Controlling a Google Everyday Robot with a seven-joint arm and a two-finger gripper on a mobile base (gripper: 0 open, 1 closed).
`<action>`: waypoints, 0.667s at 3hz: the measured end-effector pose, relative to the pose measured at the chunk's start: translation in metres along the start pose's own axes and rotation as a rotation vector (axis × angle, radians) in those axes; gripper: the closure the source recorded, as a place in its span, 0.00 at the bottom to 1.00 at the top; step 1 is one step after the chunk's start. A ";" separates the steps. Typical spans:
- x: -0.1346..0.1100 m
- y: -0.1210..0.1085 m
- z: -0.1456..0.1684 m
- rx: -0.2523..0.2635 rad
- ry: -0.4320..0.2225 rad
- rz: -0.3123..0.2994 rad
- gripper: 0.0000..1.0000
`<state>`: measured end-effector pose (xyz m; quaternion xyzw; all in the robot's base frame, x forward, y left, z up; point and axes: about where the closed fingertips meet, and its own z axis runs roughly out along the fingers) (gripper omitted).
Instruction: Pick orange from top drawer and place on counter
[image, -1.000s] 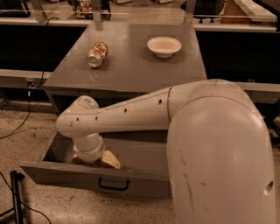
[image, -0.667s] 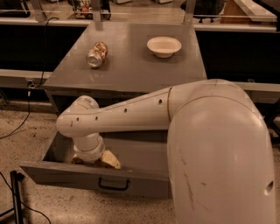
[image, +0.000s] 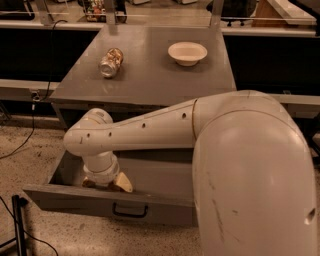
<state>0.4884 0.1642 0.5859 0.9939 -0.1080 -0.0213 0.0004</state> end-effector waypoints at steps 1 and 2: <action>0.000 0.000 -0.008 0.000 0.000 0.000 0.72; -0.001 0.000 -0.017 0.000 0.000 0.000 0.95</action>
Offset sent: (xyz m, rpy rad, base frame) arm 0.0000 0.0000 0.0078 0.0000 0.0000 0.0000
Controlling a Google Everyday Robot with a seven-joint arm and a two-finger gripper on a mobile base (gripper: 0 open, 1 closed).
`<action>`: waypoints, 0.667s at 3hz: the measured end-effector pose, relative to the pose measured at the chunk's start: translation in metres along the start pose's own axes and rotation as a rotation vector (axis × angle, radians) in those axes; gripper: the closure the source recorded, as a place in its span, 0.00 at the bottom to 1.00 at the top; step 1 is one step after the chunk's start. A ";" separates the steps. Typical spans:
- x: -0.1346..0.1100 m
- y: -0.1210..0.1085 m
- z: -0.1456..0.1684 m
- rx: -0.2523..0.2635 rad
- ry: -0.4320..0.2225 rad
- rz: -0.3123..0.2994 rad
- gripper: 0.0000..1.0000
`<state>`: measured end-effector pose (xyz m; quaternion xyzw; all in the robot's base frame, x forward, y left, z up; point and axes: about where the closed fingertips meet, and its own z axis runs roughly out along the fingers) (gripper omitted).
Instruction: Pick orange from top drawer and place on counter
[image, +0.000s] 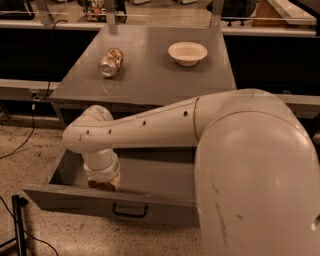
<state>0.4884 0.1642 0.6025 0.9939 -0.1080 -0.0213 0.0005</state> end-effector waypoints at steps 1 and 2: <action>0.000 0.000 0.000 0.000 0.000 0.000 1.00; 0.001 0.000 -0.035 0.030 0.017 -0.017 1.00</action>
Offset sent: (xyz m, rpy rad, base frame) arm 0.0080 0.0005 0.0969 0.0738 -0.0659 0.0415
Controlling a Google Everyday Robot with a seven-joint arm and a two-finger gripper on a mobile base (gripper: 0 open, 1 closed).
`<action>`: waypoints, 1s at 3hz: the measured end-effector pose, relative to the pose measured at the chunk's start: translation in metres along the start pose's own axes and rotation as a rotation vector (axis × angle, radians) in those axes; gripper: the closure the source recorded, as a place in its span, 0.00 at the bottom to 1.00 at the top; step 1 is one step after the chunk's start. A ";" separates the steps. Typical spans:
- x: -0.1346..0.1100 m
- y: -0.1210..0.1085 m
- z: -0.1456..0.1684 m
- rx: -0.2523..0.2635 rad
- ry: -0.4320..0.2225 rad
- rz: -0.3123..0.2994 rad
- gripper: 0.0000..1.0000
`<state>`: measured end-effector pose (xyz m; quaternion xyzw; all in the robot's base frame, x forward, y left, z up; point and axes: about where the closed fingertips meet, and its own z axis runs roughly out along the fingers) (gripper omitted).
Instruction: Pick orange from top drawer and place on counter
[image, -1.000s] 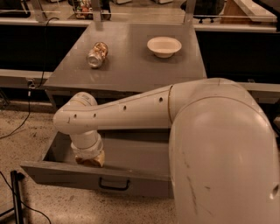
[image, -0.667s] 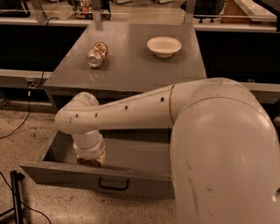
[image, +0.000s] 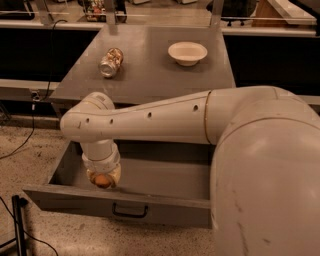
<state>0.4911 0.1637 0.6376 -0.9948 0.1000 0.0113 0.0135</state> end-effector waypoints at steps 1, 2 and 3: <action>0.009 0.006 -0.051 0.035 -0.012 -0.030 1.00; 0.016 0.025 -0.127 0.027 0.006 -0.035 1.00; 0.017 0.025 -0.128 0.023 0.009 -0.045 1.00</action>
Offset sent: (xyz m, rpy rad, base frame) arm 0.0177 -0.0310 0.1546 0.0642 -0.0305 0.0826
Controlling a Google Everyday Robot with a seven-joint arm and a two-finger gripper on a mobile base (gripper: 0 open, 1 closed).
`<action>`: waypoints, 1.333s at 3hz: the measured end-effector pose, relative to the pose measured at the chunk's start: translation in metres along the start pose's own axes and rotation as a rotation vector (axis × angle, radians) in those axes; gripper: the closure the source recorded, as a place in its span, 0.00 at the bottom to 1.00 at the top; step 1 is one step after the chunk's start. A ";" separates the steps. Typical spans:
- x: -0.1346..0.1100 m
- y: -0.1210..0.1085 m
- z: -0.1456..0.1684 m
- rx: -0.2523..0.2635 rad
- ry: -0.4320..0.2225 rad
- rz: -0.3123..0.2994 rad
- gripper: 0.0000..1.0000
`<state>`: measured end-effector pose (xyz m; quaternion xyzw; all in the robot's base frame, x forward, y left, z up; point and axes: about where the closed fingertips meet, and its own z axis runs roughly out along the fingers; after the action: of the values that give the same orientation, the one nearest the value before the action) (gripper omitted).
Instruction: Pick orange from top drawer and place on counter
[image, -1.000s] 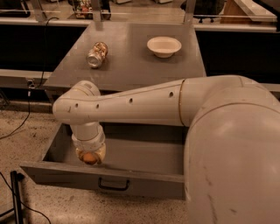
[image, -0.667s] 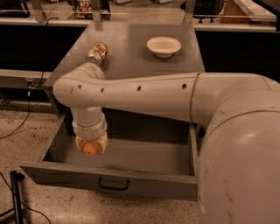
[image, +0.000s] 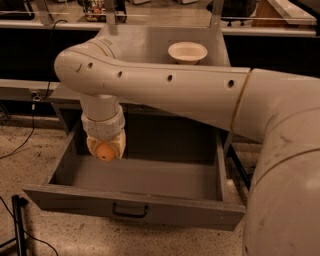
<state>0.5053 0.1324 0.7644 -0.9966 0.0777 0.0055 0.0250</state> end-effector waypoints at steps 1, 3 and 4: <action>0.012 0.008 -0.025 0.007 0.051 -0.002 1.00; 0.082 0.041 -0.099 0.077 0.112 0.045 1.00; 0.142 0.045 -0.099 0.135 0.087 0.108 1.00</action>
Offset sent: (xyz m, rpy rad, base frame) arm 0.0742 -0.0691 0.1240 0.0929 -0.1641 -0.0396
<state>0.6395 0.0607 0.8589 -0.9863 0.1327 -0.0419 0.0882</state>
